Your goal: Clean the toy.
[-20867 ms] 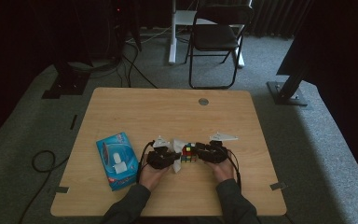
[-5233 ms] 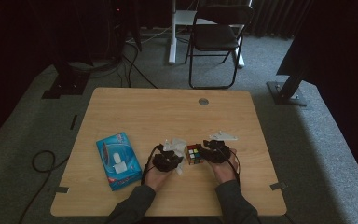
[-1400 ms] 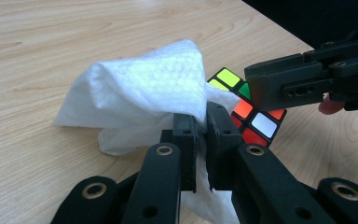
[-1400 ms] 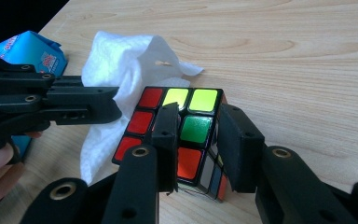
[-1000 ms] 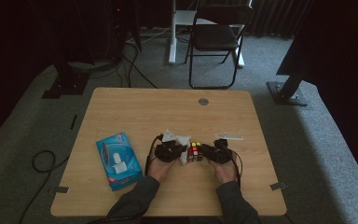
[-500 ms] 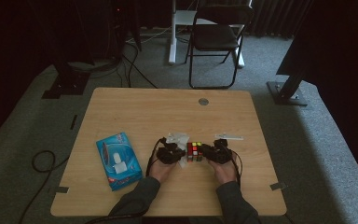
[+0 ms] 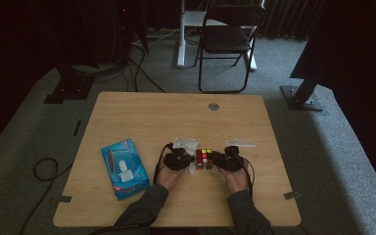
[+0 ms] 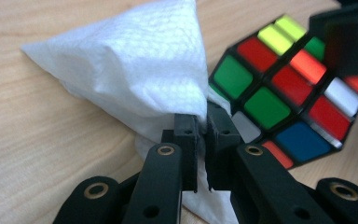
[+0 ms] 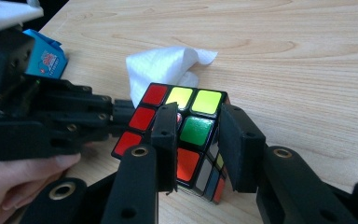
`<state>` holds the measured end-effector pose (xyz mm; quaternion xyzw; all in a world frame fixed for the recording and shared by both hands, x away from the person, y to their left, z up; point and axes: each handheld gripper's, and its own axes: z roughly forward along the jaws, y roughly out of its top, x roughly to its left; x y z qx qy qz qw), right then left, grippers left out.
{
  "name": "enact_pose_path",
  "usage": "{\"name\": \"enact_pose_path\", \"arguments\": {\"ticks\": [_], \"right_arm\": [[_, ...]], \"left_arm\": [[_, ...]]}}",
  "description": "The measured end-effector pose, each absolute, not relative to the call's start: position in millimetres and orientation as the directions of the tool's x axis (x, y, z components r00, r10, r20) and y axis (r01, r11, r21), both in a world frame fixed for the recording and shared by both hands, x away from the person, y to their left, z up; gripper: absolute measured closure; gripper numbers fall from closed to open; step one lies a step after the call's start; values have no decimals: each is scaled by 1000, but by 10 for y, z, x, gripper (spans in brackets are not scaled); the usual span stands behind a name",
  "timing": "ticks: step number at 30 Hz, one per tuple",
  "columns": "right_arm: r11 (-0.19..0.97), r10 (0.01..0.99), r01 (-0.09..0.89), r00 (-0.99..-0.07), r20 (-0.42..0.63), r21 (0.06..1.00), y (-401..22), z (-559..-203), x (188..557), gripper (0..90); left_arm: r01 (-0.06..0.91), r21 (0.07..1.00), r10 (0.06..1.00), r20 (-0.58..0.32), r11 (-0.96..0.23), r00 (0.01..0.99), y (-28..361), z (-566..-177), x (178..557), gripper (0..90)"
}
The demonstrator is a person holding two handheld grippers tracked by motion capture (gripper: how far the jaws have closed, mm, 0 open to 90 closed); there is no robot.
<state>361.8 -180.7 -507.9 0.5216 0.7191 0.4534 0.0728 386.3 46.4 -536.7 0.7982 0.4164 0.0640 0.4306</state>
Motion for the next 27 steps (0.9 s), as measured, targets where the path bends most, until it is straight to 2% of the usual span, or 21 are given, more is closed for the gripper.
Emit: {"name": "enact_pose_path", "arguments": {"ticks": [11,20,27], "right_arm": [[40,814,683,-446,373,729,-1810,-5086,3616,687],[40,814,683,-445,373,729,-1802,-5087,3613,691],[38,814,684,-444,375,729,-1802,-5088,3613,690]], "left_arm": [[550,799,693,-255,-242,675,487,-5143,3698,839],[566,799,687,-296,-201,663,551,-5157,3594,837],[581,780,685,-293,-233,667,533,-5185,3597,838]]}}
